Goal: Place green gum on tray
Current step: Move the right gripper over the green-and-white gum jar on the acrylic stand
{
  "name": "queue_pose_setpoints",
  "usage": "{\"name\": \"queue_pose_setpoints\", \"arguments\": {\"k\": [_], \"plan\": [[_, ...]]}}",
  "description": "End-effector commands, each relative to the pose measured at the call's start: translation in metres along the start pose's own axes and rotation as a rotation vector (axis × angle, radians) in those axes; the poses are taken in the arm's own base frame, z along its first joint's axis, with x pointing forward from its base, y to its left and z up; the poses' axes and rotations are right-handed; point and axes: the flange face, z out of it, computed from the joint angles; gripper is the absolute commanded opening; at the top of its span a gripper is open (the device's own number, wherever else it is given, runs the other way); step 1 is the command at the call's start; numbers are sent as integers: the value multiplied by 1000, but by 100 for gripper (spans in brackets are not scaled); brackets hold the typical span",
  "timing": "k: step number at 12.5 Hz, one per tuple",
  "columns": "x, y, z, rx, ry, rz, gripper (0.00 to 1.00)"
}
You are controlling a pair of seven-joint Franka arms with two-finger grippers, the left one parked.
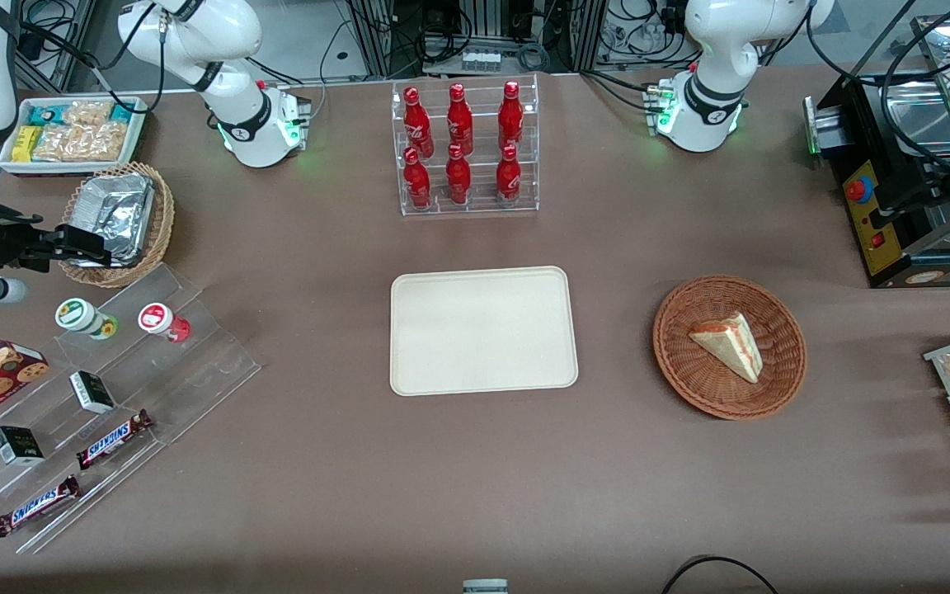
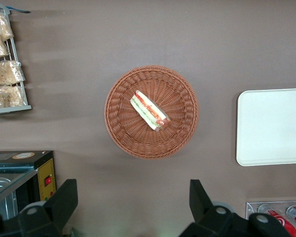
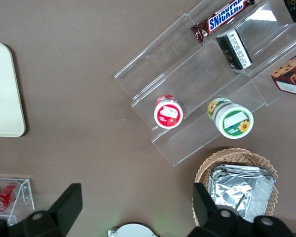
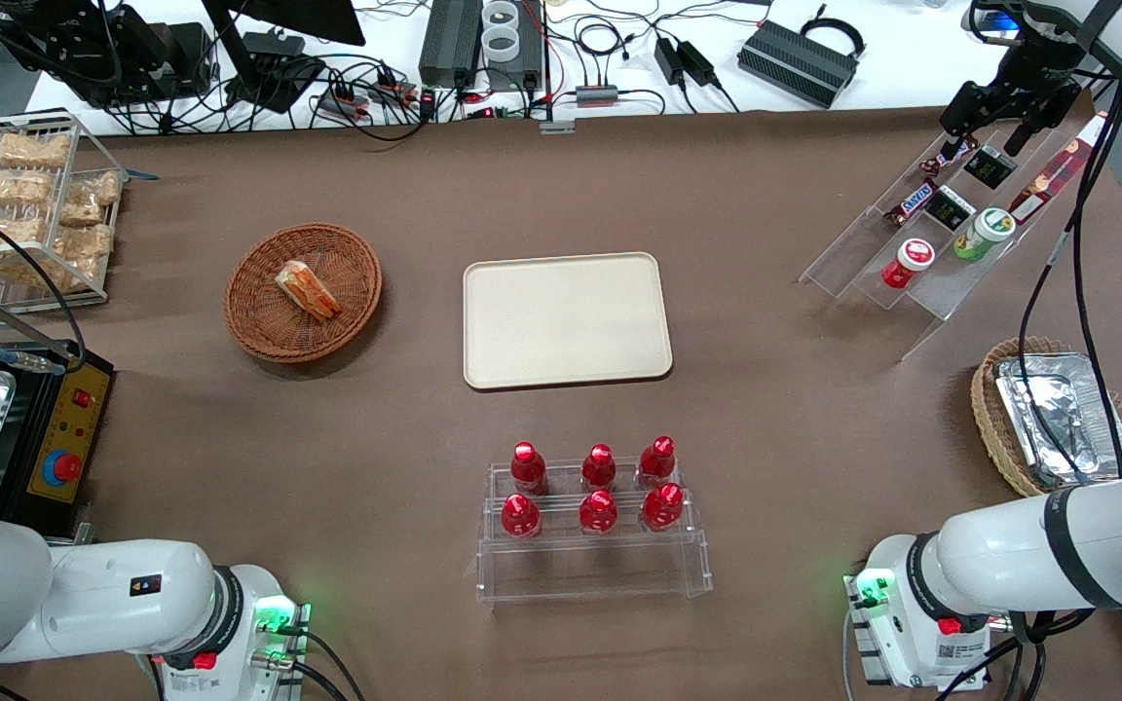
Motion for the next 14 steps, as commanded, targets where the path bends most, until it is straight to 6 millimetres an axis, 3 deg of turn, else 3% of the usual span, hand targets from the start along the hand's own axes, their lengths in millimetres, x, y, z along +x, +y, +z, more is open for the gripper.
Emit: {"name": "queue_pose_setpoints", "arguments": {"k": [1,4,8,12,14], "plan": [[-1,-6,-9,-25,-11,17,100],[4,-3,-3,-27,-13,8,100],[23,8,26,-67,23,-157,100],[45,59,56,-88,58,-437,100],[46,83,67,-99,70,-521,100]]}}
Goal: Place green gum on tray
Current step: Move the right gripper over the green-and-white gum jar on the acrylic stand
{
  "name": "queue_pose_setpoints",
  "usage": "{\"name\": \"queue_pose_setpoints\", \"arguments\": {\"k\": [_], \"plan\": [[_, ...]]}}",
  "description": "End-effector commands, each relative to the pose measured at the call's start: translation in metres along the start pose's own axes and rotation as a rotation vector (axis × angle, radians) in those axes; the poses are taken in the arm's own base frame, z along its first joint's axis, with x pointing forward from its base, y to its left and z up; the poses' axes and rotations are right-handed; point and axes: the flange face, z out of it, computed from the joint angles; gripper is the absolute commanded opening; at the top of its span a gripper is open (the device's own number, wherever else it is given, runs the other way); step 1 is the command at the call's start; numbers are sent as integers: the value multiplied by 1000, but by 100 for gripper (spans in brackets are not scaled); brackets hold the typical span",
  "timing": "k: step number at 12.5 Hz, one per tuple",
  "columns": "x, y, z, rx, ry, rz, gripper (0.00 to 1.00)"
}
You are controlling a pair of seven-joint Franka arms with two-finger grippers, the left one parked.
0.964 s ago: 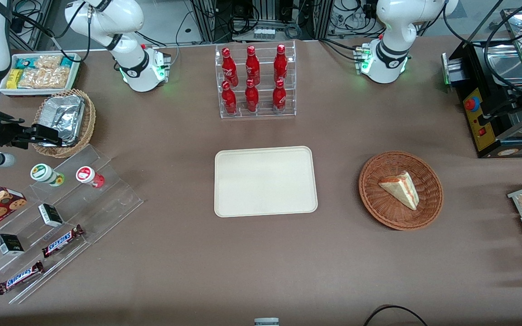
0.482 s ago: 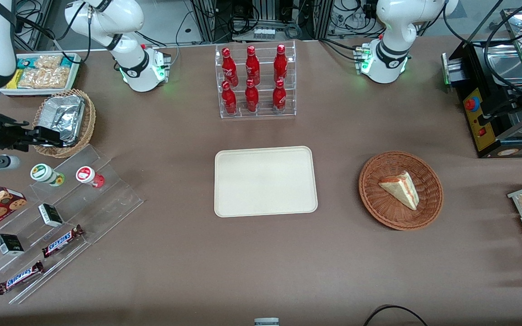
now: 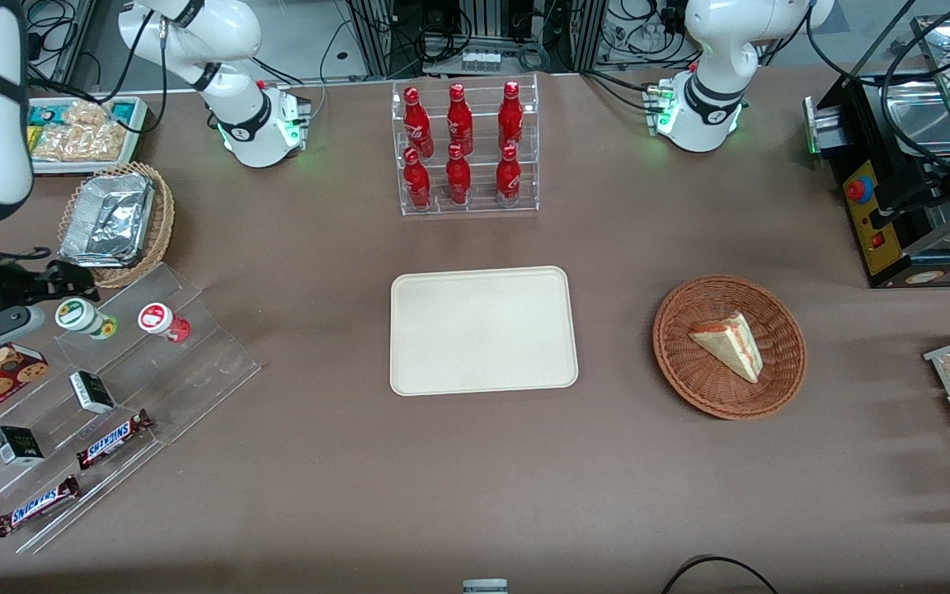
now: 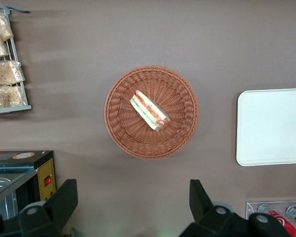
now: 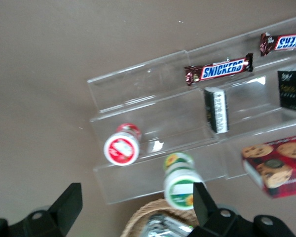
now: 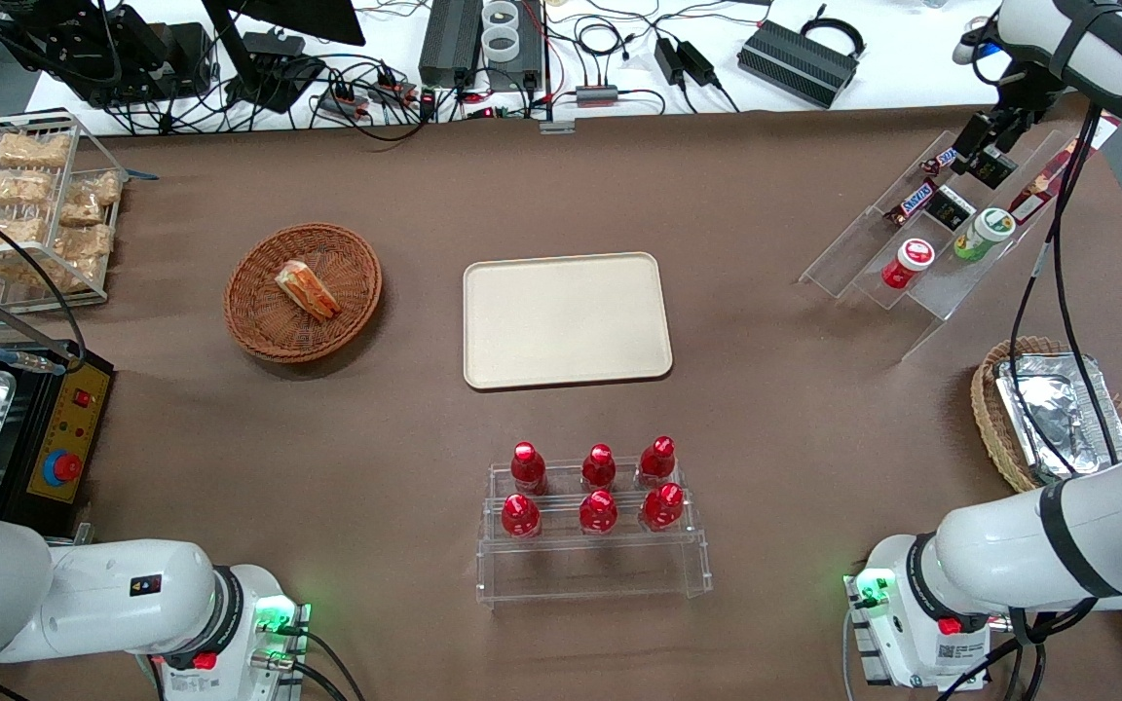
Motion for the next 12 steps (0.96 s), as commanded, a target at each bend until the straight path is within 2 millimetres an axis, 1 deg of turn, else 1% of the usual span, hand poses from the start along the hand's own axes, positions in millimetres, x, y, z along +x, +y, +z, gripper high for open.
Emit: {"name": "queue_pose_setpoints", "arguments": {"k": [1,2,3,5,9,10,12], "plan": [[-14,24,15,-33,9,-138,100],[-23,34,27,-35,15,-187,100],[-32,44,34,-36,19,-194,100],[-40,49,46,-23,24,-230,100],[-49,45,62,-6,27,-225,100],[-55,46,64,-4,34,-213,100],[-64,41,76,-14,52,-204,100]]}}
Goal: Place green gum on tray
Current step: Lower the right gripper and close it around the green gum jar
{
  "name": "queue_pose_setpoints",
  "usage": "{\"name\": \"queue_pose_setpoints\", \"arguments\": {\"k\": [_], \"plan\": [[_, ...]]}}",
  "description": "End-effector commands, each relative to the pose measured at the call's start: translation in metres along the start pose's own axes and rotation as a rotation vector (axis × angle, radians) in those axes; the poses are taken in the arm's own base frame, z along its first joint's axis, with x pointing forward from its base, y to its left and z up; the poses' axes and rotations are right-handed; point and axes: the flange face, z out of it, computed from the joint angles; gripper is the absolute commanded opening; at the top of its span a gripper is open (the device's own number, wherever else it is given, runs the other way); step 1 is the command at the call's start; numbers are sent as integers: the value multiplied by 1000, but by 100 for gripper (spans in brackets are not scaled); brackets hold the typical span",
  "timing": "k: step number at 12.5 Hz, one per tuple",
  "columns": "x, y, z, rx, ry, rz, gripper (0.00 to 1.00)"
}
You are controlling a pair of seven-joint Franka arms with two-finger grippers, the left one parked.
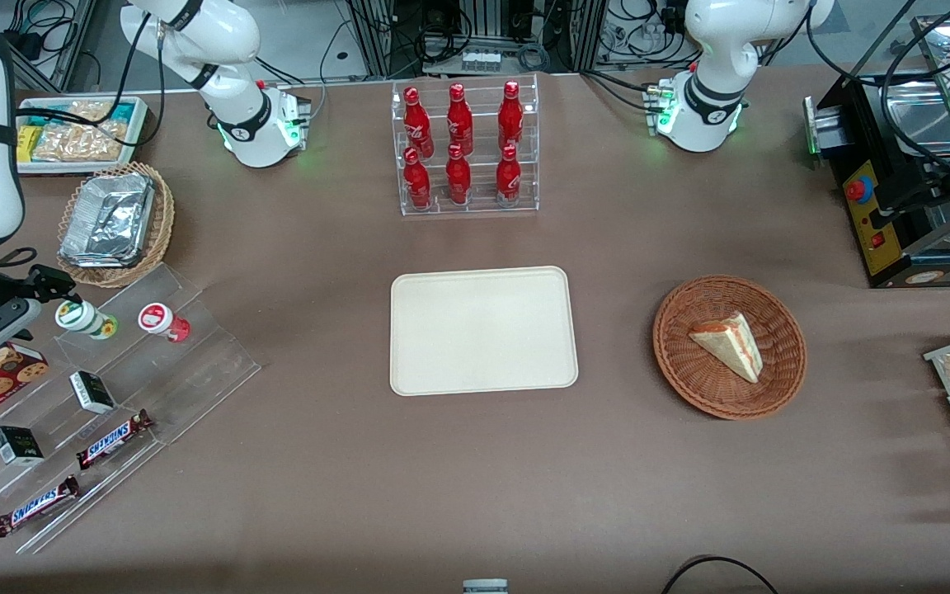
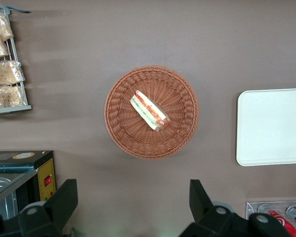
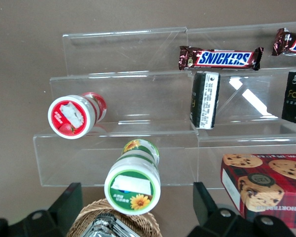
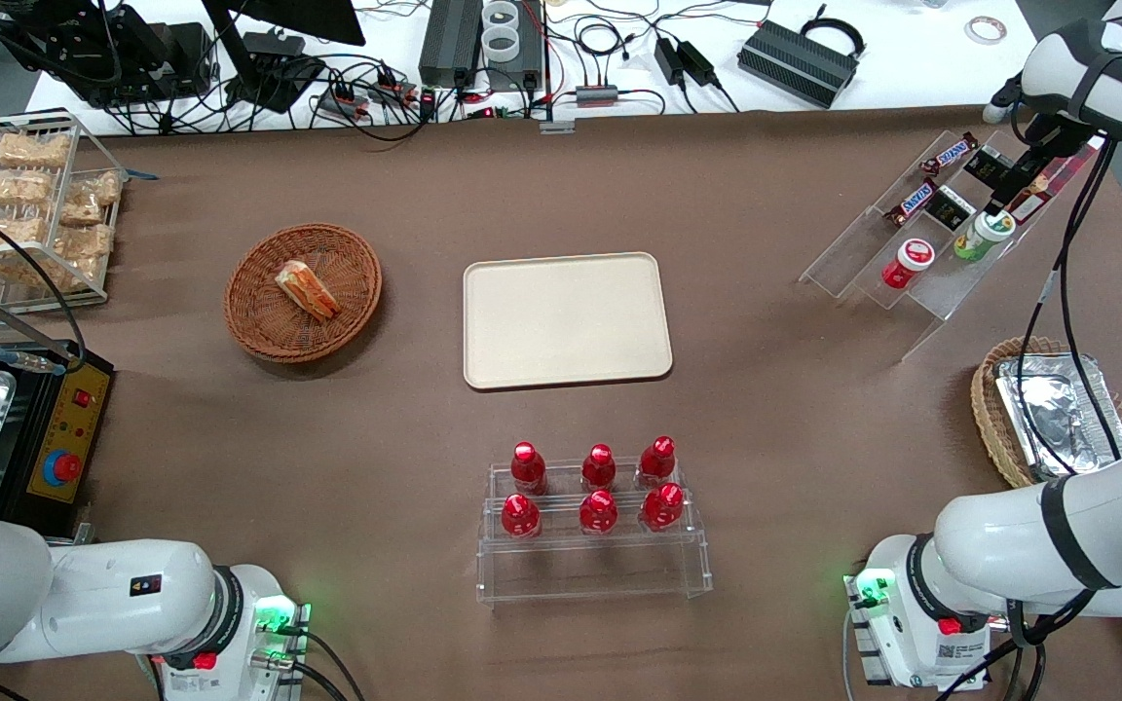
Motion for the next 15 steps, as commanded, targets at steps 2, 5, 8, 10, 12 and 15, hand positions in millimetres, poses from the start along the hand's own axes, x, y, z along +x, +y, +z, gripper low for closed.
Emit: {"name": "queue_pose_setpoints", "arguments": {"k": [2,5,8,10,12,15], "plan": [[-20,-16,15,-36,51,-3,100],[-21,-18,26,-46,57,-8,100],[-25,-16,38,-71,71,-10,100],[-25,-16,43,-71,71,-12,96],[-25,-17,43,-70,70,-12,44],[-25,-18,41,-61,79,-4,0]]}}
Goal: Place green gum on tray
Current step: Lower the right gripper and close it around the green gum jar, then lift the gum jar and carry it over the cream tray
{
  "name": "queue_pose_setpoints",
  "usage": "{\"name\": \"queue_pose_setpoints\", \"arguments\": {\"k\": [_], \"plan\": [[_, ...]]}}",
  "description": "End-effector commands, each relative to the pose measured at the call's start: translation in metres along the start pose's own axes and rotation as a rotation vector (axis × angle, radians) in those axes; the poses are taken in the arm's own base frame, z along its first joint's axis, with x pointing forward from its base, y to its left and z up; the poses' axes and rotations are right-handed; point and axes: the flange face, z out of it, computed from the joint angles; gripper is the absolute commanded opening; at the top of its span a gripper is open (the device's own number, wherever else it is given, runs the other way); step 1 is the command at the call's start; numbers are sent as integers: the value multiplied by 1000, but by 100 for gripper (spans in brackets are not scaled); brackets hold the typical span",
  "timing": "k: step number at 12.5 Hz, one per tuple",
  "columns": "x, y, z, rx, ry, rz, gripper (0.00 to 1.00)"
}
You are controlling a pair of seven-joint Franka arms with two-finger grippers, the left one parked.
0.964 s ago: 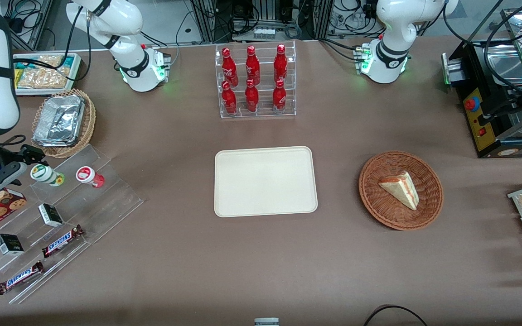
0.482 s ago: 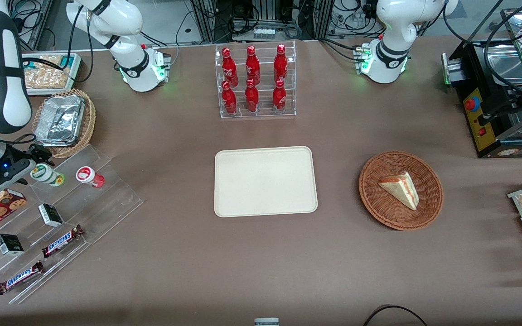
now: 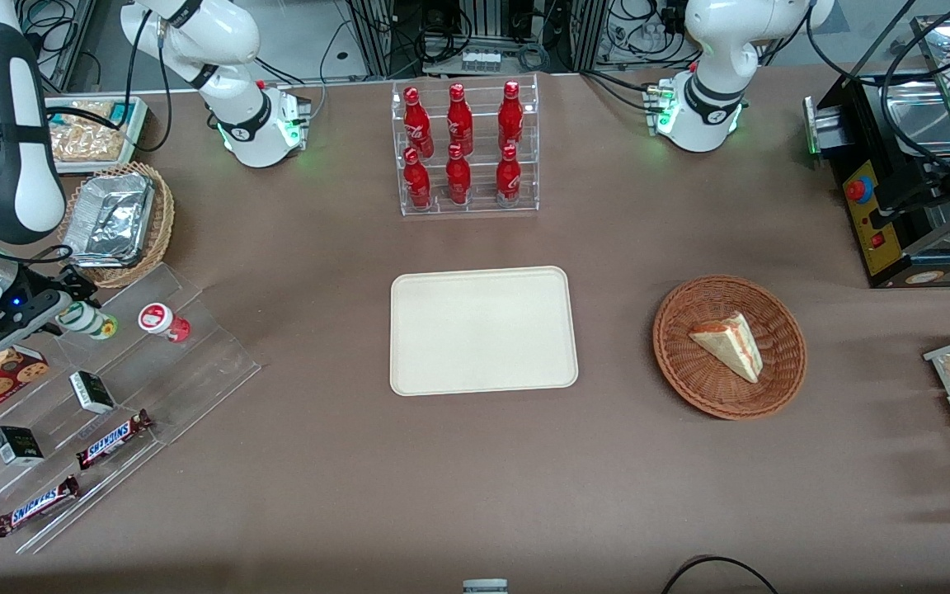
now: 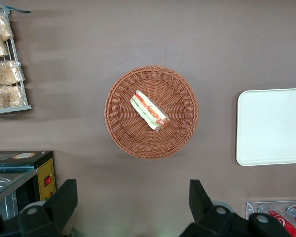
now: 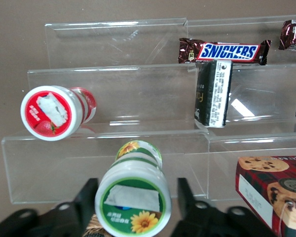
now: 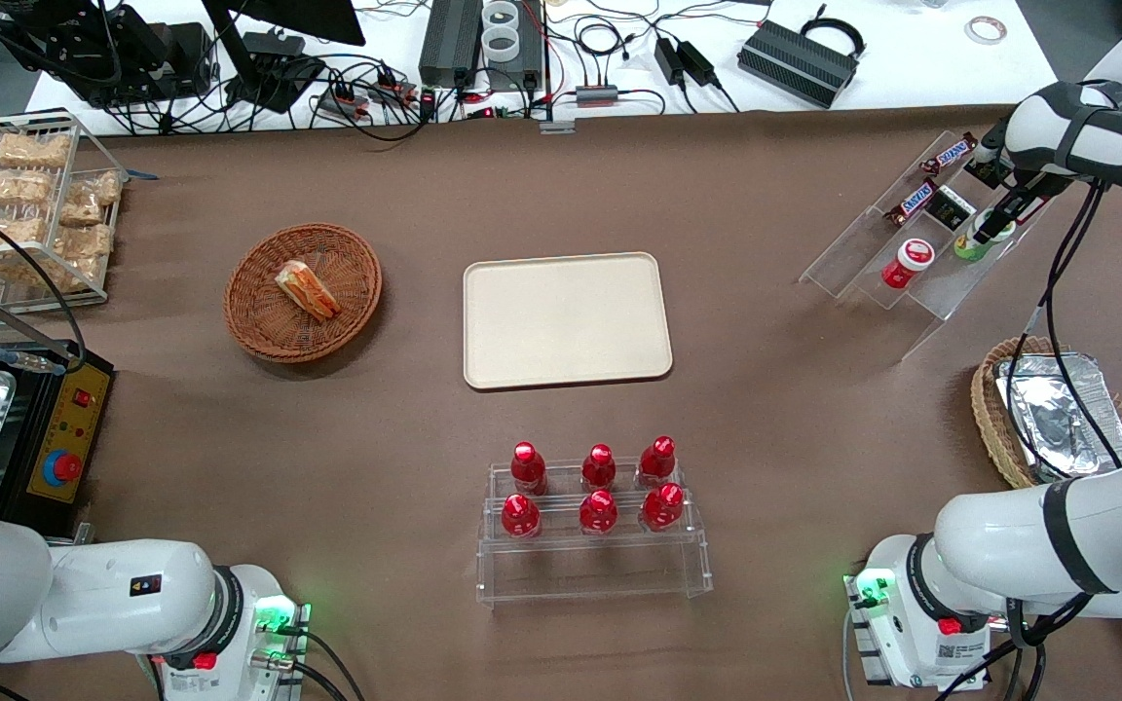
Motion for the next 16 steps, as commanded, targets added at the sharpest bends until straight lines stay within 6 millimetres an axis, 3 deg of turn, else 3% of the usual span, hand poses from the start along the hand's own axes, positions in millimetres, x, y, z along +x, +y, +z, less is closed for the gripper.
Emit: {"name": "queue_pose_setpoints", "arguments": {"k": [1,4,7,9,13,16], "plan": [[-4,-3,-8,-5,29,0,0],[10,-3,-40,21,15,-7,0],[49,-15,-82,46,-3,12,0],[79,-31,-92,42,-4,41,0],[154,-100,-92,53,-30,131,0],[207,-158,-78,53,-55,236,0]]}}
